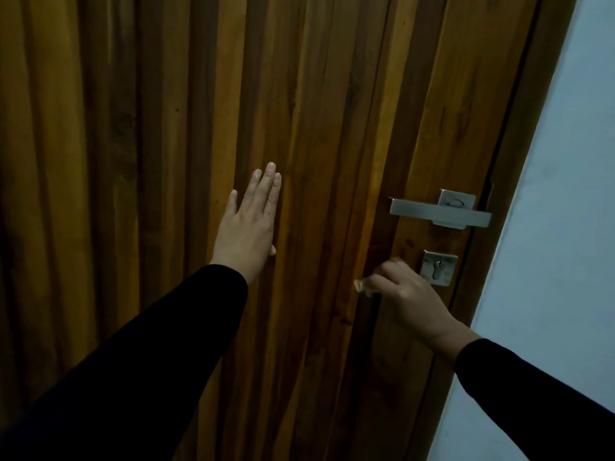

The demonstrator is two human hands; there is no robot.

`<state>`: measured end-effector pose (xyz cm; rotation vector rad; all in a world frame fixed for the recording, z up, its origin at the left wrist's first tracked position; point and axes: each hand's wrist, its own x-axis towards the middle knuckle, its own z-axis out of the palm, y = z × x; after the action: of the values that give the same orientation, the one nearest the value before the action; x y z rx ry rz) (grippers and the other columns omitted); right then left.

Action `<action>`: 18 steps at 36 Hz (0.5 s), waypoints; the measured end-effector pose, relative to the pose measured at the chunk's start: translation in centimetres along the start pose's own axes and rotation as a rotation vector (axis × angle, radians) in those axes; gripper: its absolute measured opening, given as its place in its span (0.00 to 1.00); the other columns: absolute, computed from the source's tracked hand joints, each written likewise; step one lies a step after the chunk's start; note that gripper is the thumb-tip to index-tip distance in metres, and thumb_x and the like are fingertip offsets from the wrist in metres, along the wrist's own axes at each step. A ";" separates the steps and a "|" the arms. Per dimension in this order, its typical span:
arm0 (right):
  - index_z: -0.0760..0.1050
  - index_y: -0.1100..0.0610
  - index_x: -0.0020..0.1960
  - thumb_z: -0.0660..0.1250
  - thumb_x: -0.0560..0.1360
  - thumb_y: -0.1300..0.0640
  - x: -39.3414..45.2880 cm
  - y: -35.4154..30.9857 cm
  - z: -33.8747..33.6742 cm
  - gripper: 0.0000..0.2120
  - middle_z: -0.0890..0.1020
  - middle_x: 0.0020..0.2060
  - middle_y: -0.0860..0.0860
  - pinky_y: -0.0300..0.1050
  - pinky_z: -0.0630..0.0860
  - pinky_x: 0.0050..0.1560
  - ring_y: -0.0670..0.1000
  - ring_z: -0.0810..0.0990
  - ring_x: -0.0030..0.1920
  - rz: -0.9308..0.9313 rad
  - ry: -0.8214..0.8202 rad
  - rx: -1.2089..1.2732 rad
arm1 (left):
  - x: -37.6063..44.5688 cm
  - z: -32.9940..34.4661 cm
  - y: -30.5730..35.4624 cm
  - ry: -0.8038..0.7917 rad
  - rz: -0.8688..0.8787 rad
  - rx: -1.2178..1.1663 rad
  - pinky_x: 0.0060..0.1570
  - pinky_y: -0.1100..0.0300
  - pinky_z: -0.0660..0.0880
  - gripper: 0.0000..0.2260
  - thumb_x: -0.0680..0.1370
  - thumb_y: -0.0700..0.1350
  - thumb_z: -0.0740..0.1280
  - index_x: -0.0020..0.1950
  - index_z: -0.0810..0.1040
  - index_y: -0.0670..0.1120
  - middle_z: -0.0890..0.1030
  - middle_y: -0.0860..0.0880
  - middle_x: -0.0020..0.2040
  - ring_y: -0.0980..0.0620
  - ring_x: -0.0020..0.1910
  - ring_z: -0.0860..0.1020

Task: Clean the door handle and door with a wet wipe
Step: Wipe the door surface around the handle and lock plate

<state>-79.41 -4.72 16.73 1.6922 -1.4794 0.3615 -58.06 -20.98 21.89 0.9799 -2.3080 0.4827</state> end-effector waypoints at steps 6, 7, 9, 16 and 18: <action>0.79 0.62 0.49 0.63 0.72 0.62 2.8 -1.5 0.1 0.09 0.79 0.41 0.58 0.43 0.75 0.34 0.55 0.77 0.40 0.088 0.069 0.073 | -0.1 -0.2 0.2 -0.005 -0.010 0.000 0.72 0.48 0.43 0.50 0.74 0.47 0.69 0.71 0.26 0.44 0.24 0.47 0.70 0.47 0.72 0.31; 0.80 0.62 0.48 0.63 0.72 0.62 3.0 -1.7 0.3 0.09 0.79 0.42 0.57 0.44 0.76 0.33 0.55 0.77 0.40 0.099 0.051 0.079 | -0.1 -0.3 0.2 -0.007 -0.012 0.003 0.72 0.48 0.43 0.50 0.74 0.47 0.69 0.71 0.26 0.44 0.24 0.47 0.70 0.48 0.72 0.31; 0.80 0.61 0.46 0.59 0.74 0.59 3.3 -2.2 0.7 0.11 0.78 0.41 0.56 0.43 0.76 0.31 0.53 0.76 0.39 0.102 0.009 0.087 | -0.1 -0.3 0.3 -0.009 -0.012 0.010 0.72 0.48 0.43 0.50 0.74 0.48 0.69 0.72 0.26 0.44 0.24 0.47 0.70 0.48 0.71 0.30; 0.80 0.61 0.39 0.67 0.70 0.61 1.8 -3.4 2.2 0.04 0.77 0.37 0.52 0.38 0.74 0.29 0.50 0.73 0.37 -0.076 -0.084 0.005 | -0.1 -0.2 0.2 0.000 -0.006 -0.008 0.72 0.49 0.42 0.49 0.75 0.49 0.68 0.70 0.26 0.44 0.24 0.47 0.70 0.49 0.70 0.29; 0.81 0.60 0.40 0.71 0.69 0.61 1.2 -3.2 2.5 0.02 0.77 0.37 0.52 0.37 0.74 0.30 0.49 0.73 0.37 -0.127 -0.110 -0.017 | -0.1 -0.2 0.2 0.001 -0.009 -0.008 0.72 0.48 0.42 0.49 0.75 0.48 0.68 0.71 0.26 0.44 0.24 0.47 0.70 0.48 0.71 0.30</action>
<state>-76.93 -7.53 14.79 1.8068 -1.4405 0.1904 -58.05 -20.71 21.97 0.9852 -2.3020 0.4707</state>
